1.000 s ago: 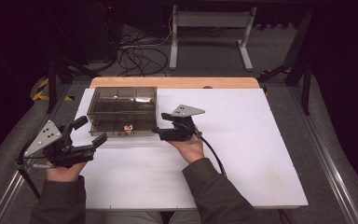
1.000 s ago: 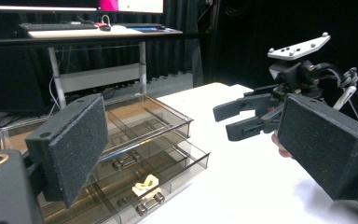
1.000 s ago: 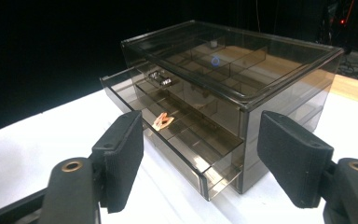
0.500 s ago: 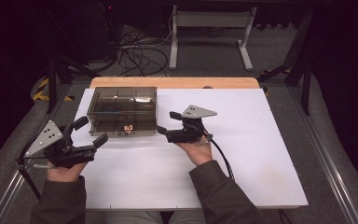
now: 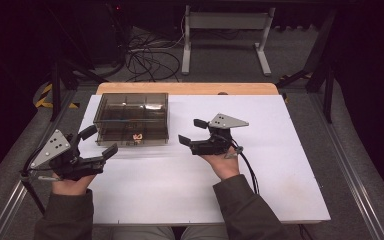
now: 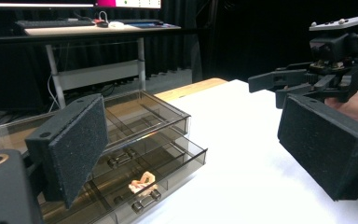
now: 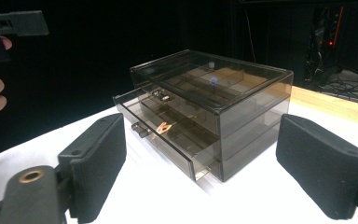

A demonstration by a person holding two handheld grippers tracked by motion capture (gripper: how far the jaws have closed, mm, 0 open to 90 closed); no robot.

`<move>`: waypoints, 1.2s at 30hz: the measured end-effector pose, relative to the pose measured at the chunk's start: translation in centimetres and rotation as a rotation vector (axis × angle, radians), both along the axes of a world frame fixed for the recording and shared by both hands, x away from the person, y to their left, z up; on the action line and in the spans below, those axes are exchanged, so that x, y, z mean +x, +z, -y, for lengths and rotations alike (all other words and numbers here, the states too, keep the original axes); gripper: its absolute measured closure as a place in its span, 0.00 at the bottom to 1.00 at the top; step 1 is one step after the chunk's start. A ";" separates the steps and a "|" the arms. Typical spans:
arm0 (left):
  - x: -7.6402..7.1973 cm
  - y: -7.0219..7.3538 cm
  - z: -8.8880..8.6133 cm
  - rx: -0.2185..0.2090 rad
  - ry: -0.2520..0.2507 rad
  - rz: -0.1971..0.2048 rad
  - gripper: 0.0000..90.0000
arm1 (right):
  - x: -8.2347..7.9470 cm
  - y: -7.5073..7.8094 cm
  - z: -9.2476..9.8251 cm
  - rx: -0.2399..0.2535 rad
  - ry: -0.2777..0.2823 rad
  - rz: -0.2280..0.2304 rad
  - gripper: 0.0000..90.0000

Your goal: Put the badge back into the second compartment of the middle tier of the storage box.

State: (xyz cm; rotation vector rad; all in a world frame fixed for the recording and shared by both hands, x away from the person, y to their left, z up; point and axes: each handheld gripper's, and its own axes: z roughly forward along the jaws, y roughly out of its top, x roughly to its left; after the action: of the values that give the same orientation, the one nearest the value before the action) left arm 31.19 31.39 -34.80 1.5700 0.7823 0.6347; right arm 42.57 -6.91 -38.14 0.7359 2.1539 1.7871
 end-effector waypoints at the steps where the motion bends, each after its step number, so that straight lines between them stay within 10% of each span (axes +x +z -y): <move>1: 0.0 0.0 0.0 0.000 0.002 0.001 0.10 | 0.0 0.1 0.2 0.001 -0.002 0.001 0.18; 36: -0.3 -0.1 0.3 0.018 -0.003 0.005 0.10 | -1.8 1.2 5.3 0.049 -0.056 0.033 0.09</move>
State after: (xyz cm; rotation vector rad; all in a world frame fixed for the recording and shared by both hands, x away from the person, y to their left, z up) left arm 30.84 31.07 -34.88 1.5852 0.7723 0.6443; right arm 40.76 -12.20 -36.98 0.7649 2.0545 1.8168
